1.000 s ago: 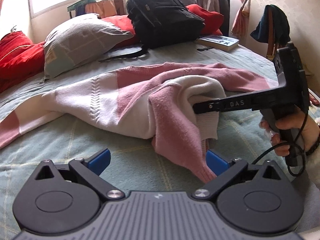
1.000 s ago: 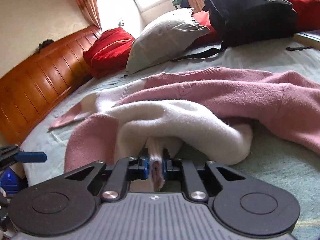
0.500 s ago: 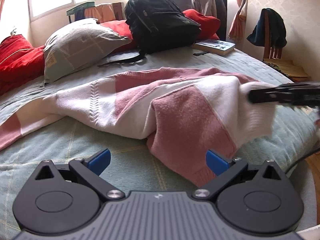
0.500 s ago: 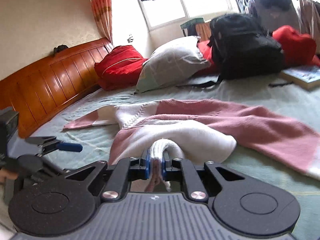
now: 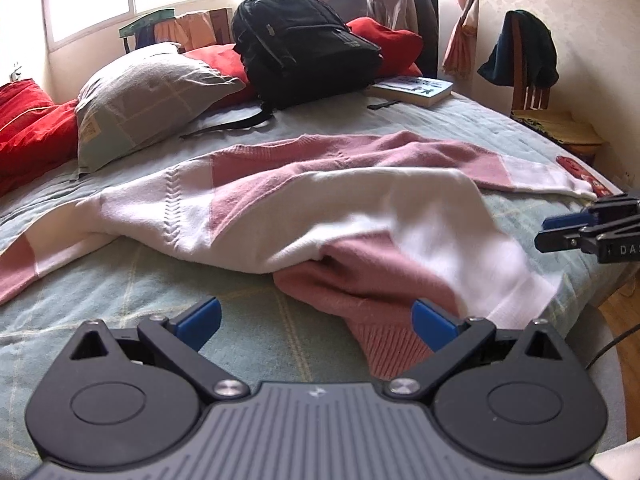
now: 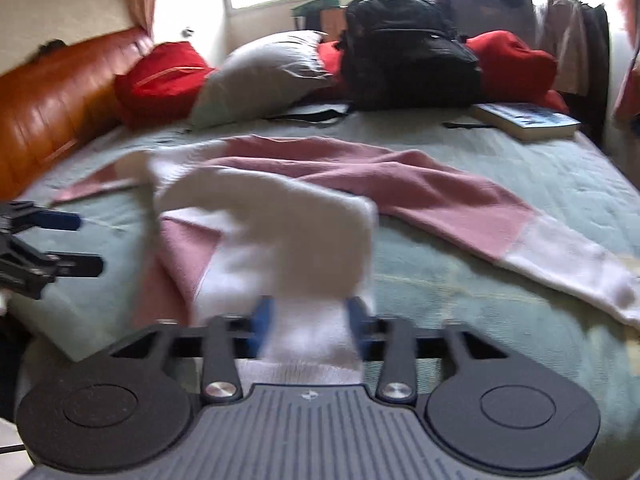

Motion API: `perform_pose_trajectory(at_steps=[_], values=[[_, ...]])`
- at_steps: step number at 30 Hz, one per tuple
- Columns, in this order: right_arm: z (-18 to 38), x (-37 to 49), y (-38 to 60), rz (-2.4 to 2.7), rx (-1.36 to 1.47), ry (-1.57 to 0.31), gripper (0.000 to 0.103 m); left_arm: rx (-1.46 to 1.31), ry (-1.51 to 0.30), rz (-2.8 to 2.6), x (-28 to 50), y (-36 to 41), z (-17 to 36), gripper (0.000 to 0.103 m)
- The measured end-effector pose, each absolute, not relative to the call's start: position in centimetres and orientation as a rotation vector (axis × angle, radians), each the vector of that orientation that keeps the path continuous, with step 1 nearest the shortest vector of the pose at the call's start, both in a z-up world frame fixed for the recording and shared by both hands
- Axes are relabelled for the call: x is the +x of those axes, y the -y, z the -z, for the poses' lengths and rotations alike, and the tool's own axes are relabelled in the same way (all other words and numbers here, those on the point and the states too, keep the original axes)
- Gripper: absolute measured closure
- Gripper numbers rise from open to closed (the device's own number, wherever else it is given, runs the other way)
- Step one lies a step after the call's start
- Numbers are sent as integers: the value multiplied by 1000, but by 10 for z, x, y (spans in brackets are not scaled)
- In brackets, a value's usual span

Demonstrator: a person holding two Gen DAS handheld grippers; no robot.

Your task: Fold clothes

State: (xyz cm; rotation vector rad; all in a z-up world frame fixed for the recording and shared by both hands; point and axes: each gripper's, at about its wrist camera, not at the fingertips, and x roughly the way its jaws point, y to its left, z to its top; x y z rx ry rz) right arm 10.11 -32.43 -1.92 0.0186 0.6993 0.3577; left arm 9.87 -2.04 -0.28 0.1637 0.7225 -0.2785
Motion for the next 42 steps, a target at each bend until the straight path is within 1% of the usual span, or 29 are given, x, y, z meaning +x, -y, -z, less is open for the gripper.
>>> perform_pose_trajectory(at_steps=[1, 2, 3, 5, 7, 8, 11, 16, 20, 23, 32, 37, 42], values=[[18, 101, 323, -346, 6, -692, 33, 165, -726, 275, 99, 20, 3, 2], [15, 101, 319, -351, -12, -680, 27, 168, -730, 271, 98, 19, 4, 2], [12, 101, 315, -358, -30, -667, 24, 173, -735, 268, 98, 17, 6, 2], [7, 104, 299, -372, -91, -630, 10, 181, -745, 254, 98, 14, 8, 2], [4, 110, 280, -394, -162, -600, 2, 187, -756, 239, 98, 10, 11, 2], [4, 116, 266, -411, -202, -591, 0, 187, -763, 229, 98, 6, 13, 2], [10, 137, 221, -477, -293, -607, 0, 180, -778, 193, 97, -7, 16, 2], [27, 176, 139, -519, -430, -691, 0, 166, -797, 140, 95, -29, 19, 2], [48, 203, 93, -467, -544, -775, 0, 160, -816, 105, 96, -43, 23, 2], [57, 219, 78, -408, -612, -778, 0, 141, -820, 103, 95, -51, 26, 2], [26, 257, 134, -321, -435, -776, 0, 90, -830, 109, 100, -61, 35, 2], [29, 285, 177, -335, -283, -846, 0, 70, -832, 126, 100, -60, 37, 2], [40, 279, 198, -370, -214, -899, 0, 62, -829, 130, 96, -61, 37, 2]])
